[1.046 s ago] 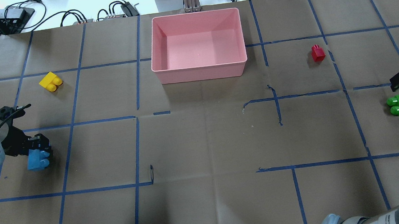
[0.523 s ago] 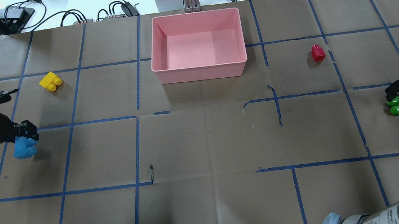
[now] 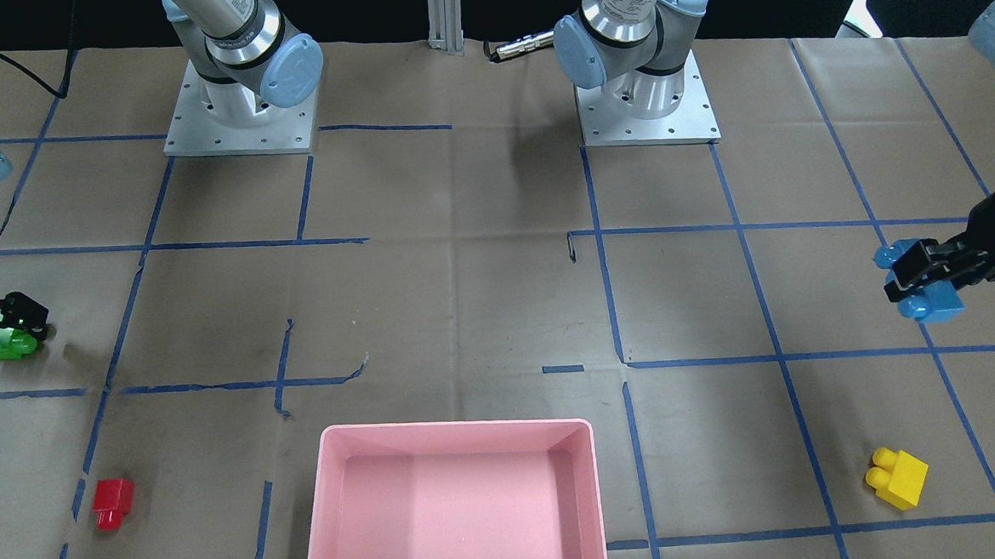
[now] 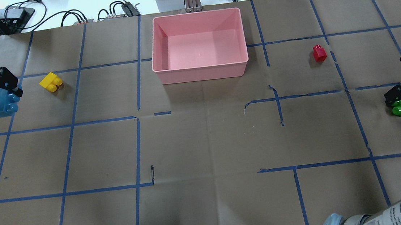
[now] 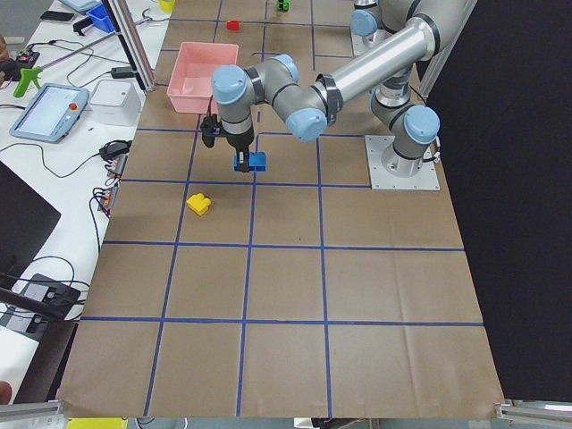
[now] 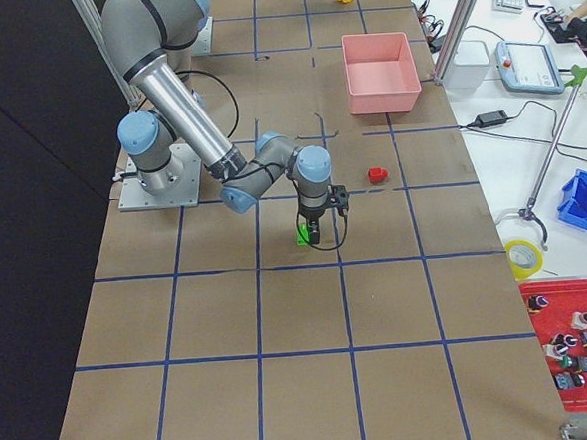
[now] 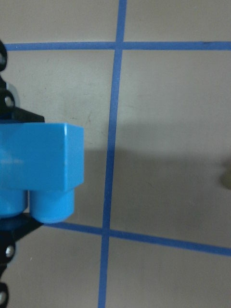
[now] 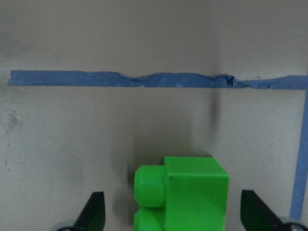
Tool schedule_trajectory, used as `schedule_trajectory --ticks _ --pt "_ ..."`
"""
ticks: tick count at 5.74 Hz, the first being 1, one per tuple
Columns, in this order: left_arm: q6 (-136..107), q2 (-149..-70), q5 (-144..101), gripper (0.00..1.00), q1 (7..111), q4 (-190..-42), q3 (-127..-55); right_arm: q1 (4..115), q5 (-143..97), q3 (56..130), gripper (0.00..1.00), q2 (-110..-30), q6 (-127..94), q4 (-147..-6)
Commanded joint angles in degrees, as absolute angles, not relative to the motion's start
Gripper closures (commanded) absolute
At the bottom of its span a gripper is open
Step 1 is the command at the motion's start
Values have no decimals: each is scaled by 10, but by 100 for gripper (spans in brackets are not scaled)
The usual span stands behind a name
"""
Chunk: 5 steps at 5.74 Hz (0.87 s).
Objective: Put all blocks into box
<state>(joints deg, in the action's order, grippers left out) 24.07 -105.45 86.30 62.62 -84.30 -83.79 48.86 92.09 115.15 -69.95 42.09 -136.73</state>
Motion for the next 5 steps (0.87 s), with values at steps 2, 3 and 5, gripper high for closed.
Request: schedule_trajectory --ticks 2,3,5 --pt "117 -1155 852 73 818 -882 -642 486 938 1152 32 -699 421 -1362" --pt "86 -1214 853 73 879 -895 -559 486 943 1152 49 -699 422 -1362" --pt "9 -1329 871 73 988 -889 -443 486 943 1144 85 -710 421 -1348"
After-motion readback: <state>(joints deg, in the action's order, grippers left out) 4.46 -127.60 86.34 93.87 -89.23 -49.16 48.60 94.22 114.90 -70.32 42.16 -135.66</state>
